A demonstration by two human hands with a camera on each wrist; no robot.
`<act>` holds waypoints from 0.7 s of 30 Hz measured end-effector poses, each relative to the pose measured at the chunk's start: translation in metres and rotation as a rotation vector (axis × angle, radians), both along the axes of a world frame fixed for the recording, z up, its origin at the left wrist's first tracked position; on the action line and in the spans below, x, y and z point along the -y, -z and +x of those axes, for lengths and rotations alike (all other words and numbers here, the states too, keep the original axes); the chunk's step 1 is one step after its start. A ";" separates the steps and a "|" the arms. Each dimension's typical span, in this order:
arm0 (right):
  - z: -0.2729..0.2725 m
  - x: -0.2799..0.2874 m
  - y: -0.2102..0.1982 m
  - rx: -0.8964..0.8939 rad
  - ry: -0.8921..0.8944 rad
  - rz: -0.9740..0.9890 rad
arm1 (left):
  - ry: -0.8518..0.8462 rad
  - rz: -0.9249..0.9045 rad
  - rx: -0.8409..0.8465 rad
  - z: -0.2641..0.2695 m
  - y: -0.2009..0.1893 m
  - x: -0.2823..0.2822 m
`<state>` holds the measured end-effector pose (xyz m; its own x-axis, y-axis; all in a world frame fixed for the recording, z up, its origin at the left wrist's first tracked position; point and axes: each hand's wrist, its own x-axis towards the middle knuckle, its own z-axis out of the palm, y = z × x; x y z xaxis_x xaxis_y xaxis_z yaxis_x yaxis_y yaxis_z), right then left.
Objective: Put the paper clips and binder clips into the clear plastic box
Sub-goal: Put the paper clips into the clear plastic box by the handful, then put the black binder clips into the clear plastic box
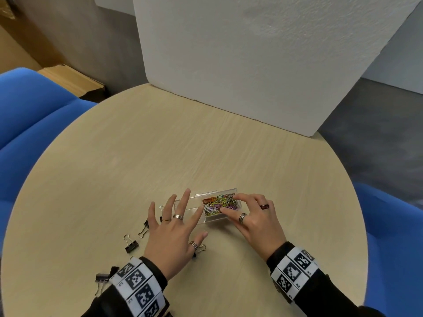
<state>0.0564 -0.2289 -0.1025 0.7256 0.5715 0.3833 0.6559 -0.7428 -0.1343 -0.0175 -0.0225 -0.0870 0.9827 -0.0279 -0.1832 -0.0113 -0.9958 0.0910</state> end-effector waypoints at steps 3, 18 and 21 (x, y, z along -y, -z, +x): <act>0.004 0.002 0.000 0.003 0.008 0.005 | 0.011 0.002 0.022 0.004 0.000 0.006; 0.015 -0.001 0.008 0.024 -0.065 -0.054 | 0.018 0.068 0.112 0.016 -0.001 0.005; 0.014 -0.001 0.006 0.000 -0.082 -0.022 | 0.049 0.023 0.097 0.023 -0.005 0.001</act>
<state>0.0703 -0.2282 -0.1082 0.6764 0.6370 0.3698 0.7144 -0.6896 -0.1189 0.0052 -0.0235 -0.0823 0.9933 -0.0734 -0.0889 -0.0679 -0.9956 0.0640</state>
